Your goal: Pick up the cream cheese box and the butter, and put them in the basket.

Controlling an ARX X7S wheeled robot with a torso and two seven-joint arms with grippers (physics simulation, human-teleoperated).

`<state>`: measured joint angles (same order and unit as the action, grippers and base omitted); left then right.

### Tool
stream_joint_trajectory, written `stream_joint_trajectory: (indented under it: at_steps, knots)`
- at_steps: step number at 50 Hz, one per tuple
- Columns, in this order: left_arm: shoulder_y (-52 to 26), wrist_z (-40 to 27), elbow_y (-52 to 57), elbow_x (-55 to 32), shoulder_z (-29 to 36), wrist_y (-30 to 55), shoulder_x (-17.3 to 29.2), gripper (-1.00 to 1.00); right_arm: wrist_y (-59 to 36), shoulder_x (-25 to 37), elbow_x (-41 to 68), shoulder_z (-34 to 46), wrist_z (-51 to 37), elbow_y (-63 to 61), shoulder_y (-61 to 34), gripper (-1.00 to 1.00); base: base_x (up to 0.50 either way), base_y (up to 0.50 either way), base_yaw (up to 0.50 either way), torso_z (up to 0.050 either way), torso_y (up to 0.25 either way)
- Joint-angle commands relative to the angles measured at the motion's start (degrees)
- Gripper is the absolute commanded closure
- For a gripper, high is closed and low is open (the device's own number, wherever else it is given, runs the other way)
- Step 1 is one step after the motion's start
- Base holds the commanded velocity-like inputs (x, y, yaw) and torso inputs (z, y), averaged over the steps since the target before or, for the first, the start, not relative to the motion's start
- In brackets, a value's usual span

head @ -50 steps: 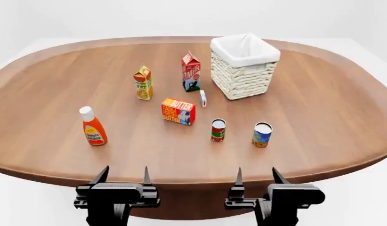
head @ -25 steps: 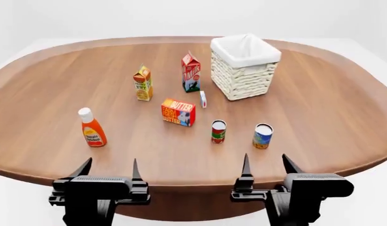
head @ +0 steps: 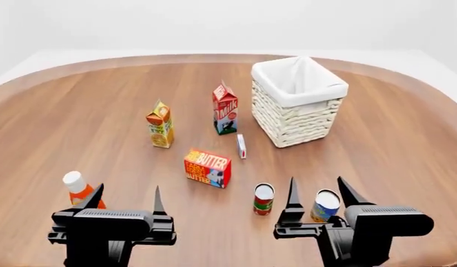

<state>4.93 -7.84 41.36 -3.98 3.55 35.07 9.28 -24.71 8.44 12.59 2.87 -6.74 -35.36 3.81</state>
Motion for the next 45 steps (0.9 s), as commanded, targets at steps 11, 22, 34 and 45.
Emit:
stream_joint_trajectory:
  at_steps: [11, 22, 34, 45]
  knots:
    - [0.2, -1.0, 0.6, -0.7, 0.5, 0.1, 0.9, -1.0, -0.3, 0.9, 0.8, 1.1, -1.1, 0.1, 0.0, -1.0, 0.47, 0.0, 0.0, 0.0, 0.0]
    - [0.2, -1.3, 0.6, -1.3, 0.6, 0.1, 1.2, -1.0, 0.2, 1.5, 1.1, 1.8, -1.2, 0.2, 0.1, -1.0, 0.02, -0.16, 0.0, 0.0, 0.001]
    - [0.2, -2.1, 0.3, -0.5, 1.9, -0.4, 1.7, -1.0, 2.5, 1.8, 0.4, 2.6, -1.6, 0.0, 0.5, -1.0, 0.06, 0.0, 0.0, 0.0, 0.0]
    - [0.1, -2.4, 0.4, -1.1, 1.7, -0.4, 2.0, -1.0, 2.8, 2.1, 0.8, 2.9, -2.1, 0.2, 0.6, -1.0, 0.0, 0.0, 0.0, 0.0, 0.0]
